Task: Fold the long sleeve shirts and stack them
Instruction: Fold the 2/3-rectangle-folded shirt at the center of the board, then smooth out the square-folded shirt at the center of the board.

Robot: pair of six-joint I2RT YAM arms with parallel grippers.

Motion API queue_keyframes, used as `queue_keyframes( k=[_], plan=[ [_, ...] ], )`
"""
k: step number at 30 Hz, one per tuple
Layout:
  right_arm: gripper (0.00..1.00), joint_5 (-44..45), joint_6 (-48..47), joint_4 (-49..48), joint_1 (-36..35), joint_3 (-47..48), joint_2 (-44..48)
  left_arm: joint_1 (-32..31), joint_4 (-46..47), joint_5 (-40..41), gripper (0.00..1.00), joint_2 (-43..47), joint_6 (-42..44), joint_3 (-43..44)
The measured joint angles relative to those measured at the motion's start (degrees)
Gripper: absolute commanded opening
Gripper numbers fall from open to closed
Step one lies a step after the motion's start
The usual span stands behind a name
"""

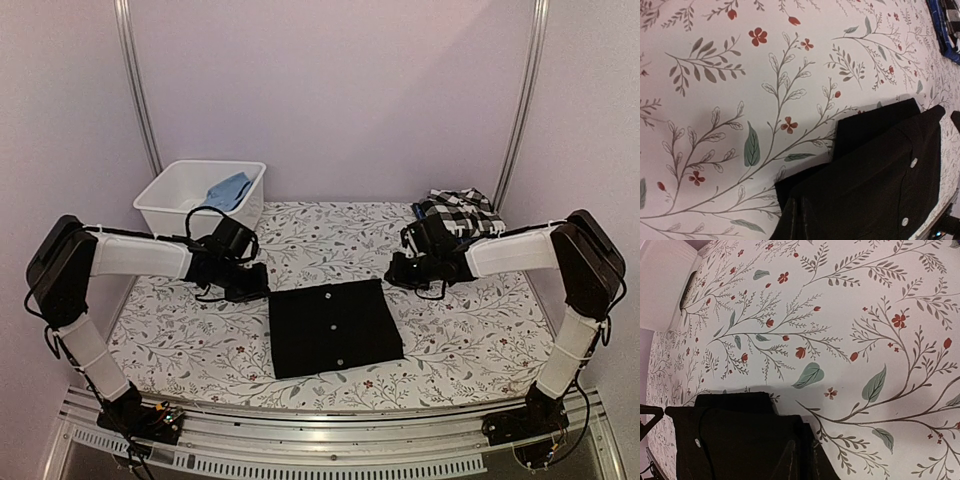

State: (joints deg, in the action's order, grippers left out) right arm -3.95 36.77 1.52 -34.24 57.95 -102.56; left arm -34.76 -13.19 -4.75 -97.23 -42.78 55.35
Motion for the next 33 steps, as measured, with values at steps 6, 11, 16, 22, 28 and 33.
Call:
queue_keyframes(
  k=[6,11,16,22,28,33],
  plan=[
    [0.35,2.05,-2.56,3.93,1.29,4.09,-0.04,3.48,-4.57,3.34,0.59,-0.39,3.98,2.91],
    [0.37,2.91,-4.92,7.96,-0.83,5.27,2.1,3.37,-7.34,4.35,0.45,2.51,6.49,4.63],
    [0.36,2.93,-5.33,10.64,-8.55,1.84,9.2,-2.45,-8.76,1.49,0.31,8.33,6.67,3.26],
    [0.35,1.77,-4.04,11.54,-19.78,-2.51,13.84,-13.27,-8.48,-4.81,0.23,9.9,4.48,0.02],
    [0.32,1.64,-1.97,11.52,-21.49,-5.4,13.2,-18.53,-5.64,-9.88,0.19,7.43,2.12,-1.18],
    [0.3,2.25,-0.02,11.08,-21.49,-5.97,9.53,-18.97,-3.69,-11.69,0.17,1.84,1.62,-1.09]
  ],
)
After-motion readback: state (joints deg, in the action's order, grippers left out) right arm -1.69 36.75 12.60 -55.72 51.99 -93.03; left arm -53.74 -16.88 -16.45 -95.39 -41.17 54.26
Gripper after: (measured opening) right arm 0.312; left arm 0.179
